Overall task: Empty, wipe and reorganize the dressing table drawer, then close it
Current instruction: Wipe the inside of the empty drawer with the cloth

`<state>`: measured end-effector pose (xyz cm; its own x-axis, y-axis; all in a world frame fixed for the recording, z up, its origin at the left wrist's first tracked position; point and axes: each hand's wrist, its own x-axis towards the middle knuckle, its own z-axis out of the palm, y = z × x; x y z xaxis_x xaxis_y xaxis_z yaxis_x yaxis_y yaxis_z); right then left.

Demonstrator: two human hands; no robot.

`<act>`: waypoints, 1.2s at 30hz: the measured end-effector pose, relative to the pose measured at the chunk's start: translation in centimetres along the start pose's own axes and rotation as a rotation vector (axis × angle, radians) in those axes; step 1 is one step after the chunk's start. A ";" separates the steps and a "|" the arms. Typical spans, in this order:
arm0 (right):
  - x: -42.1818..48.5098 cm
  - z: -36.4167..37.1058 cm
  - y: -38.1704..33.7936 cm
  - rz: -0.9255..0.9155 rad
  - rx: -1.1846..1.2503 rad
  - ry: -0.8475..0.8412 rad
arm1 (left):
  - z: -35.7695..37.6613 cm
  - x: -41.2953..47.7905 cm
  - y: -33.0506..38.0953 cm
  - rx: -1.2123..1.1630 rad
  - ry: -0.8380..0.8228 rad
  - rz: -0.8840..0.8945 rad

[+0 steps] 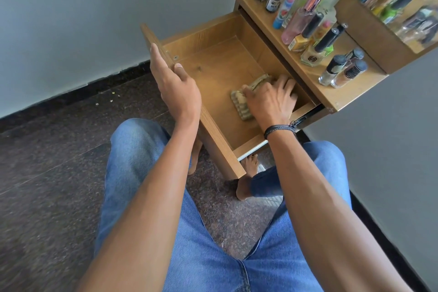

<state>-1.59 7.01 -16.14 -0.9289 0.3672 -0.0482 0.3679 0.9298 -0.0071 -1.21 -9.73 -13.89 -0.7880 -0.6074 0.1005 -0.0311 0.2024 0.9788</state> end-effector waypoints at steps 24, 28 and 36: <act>0.7 0.0 -0.9 -0.086 0.071 -0.091 | 0.0 0.0 -0.1 -0.006 -0.005 -0.006; 1.6 0.1 -1.0 -0.021 0.090 -0.146 | 0.0 -0.1 -0.1 0.003 -0.006 0.006; 4.0 0.4 -2.5 0.026 0.203 -0.238 | 0.1 -0.2 0.0 0.016 0.010 0.036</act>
<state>-6.19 6.13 -16.74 -0.8918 0.3525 -0.2837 0.4148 0.8874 -0.2012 -1.13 -9.53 -13.94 -0.7827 -0.6070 0.1376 -0.0124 0.2362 0.9716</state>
